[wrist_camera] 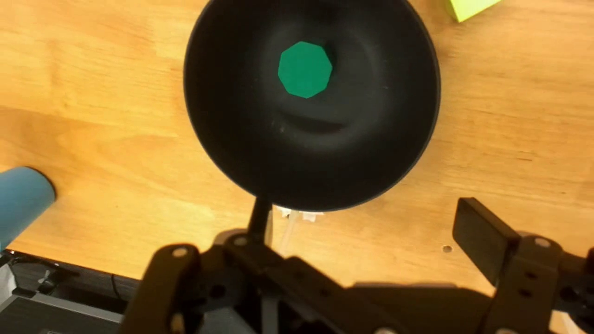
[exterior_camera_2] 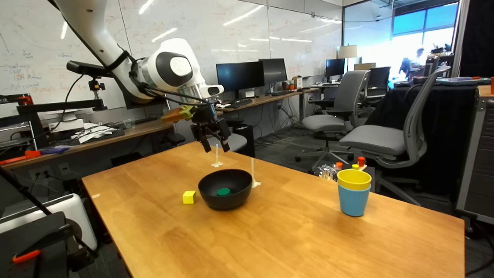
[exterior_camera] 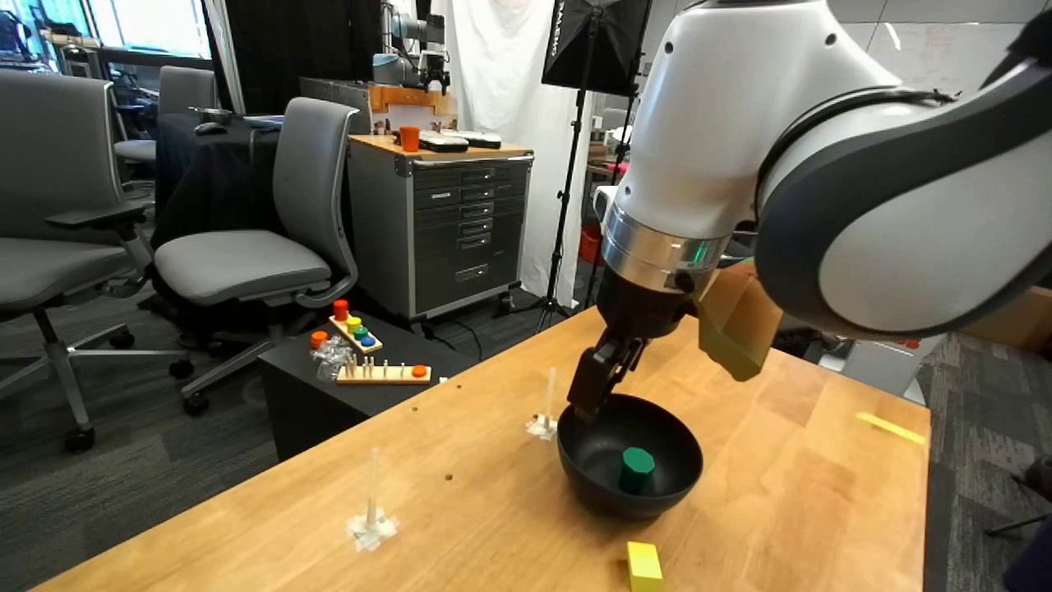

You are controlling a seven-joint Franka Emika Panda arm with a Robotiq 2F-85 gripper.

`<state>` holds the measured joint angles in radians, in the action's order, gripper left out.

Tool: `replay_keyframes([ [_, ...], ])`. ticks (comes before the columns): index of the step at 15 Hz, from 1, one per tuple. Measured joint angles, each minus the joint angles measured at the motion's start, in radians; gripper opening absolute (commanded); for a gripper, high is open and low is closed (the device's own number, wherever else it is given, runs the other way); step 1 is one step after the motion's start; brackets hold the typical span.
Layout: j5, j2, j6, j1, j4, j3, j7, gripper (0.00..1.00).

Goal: Put the green and yellow blocks one at a time in the bowl

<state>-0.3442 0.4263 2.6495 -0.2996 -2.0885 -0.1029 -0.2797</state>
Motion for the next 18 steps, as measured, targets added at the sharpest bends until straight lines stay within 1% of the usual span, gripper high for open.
replay_keyframes([
  [2,0.0,-0.038,-0.023,-0.006,-0.03,0.007,-0.035,1.0],
  [6,0.057,-0.113,-0.118,-0.003,-0.09,0.037,-0.1,1.0],
  [9,0.155,-0.15,-0.204,0.005,-0.121,0.078,-0.132,1.0],
  [12,0.291,-0.159,-0.279,0.021,-0.131,0.119,-0.15,1.0],
  [15,0.4,-0.156,-0.29,0.037,-0.143,0.138,-0.183,1.0],
  [18,0.451,-0.145,-0.281,0.06,-0.146,0.136,-0.231,1.0],
])
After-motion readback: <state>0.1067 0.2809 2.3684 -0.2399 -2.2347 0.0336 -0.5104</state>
